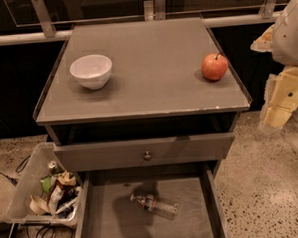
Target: Pick water bottle from middle drawer and place on counter
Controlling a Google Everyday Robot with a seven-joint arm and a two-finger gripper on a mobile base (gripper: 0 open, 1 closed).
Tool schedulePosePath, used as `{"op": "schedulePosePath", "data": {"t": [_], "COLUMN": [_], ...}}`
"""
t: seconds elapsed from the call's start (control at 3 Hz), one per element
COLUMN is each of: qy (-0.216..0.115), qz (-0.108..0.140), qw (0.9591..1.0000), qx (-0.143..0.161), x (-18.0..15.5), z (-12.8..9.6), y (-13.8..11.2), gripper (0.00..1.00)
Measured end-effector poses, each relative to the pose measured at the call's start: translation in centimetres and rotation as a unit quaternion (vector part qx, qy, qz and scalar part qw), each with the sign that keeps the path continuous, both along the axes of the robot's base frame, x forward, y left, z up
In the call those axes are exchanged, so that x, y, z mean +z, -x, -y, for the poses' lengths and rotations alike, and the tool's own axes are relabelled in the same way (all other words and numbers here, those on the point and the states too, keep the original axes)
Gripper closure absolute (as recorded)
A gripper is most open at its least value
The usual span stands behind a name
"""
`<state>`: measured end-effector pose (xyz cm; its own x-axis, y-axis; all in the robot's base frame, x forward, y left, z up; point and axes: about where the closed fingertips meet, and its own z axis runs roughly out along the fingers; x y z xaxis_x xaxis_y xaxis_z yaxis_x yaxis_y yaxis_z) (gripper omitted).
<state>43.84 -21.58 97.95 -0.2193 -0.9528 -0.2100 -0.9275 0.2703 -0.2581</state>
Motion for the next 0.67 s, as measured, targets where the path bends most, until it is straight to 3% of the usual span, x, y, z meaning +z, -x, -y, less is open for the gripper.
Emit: {"op": "schedulePosePath", "data": {"t": [0.33,0.67], "qy": [0.000,-0.027], "qz": [0.000,-0.027], "qw": [1.0000,0.9992], "qx": [0.000,0.009], "x": [0.0,-3.0], "z": [0.0,-1.2], "y": [0.0,-1.6], "gripper": [0.00,0.00]}}
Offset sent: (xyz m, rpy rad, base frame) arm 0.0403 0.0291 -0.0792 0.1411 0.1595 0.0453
